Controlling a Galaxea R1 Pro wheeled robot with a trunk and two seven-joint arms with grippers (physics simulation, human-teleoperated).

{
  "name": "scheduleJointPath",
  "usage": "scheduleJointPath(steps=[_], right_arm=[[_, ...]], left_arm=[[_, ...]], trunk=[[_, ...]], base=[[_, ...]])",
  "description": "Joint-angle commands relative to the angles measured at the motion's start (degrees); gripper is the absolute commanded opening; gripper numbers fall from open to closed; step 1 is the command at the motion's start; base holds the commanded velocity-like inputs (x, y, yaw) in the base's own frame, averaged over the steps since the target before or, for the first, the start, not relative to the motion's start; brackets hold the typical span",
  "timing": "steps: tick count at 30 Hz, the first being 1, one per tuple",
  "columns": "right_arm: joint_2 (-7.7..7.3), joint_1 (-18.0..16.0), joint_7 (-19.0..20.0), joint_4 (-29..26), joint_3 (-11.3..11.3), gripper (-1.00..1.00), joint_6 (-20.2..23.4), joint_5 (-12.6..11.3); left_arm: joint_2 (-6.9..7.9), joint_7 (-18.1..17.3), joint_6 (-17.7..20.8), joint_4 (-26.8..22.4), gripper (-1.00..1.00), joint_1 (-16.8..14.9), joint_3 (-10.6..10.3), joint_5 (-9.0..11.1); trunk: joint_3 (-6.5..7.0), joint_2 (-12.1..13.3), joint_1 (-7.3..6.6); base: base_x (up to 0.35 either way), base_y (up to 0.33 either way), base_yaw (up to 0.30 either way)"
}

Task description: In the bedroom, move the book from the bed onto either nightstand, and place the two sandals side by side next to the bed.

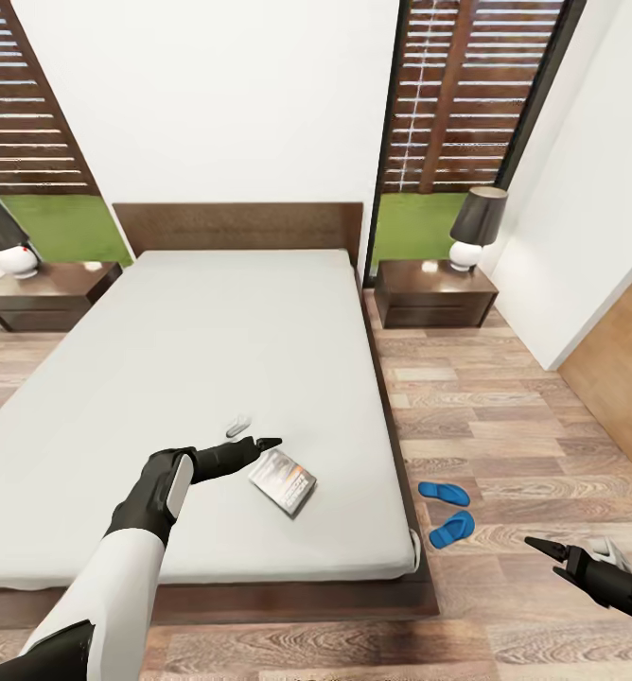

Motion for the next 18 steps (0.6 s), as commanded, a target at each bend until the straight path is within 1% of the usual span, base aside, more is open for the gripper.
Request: scheduleJointPath(steps=[1, 9, 15, 18], right_arm=[[-0.02, 0.0, 0.1, 0.0, -0.1, 1.00, 0.2, -0.2], [-0.05, 0.0, 0.0, 0.1, -0.2, 1.00, -0.8, -0.2], [-0.04, 0.0, 0.1, 0.1, -0.1, 1.00, -1.1, -0.2], [-0.02, 0.0, 0.0, 0.1, -0.1, 1.00, -1.1, -0.2]], left_arm=[[-0.08, -0.2, 0.5, 0.0, 1.00, -0.1, 0.3, -0.1], [-0.08, -0.2, 0.5, 0.0, 1.00, -0.1, 0.3, 0.0], [-0.07, -0.2, 0.5, 0.0, 1.00, -0.1, 0.3, 0.0], [-0.02, -0.2, 0.5, 0.0, 1.00, -0.1, 0.3, 0.1]], trunk=[[-0.19, -0.1, 0.03], [-0.91, -0.1, 0.03], [-1.45, -0.1, 0.03], [-1.72, -0.1, 0.03]], base=[[0.000, 0.000, 0.000], [0.010, 0.000, 0.000], [0.203, 0.000, 0.000], [0.079, 0.000, 0.000]])
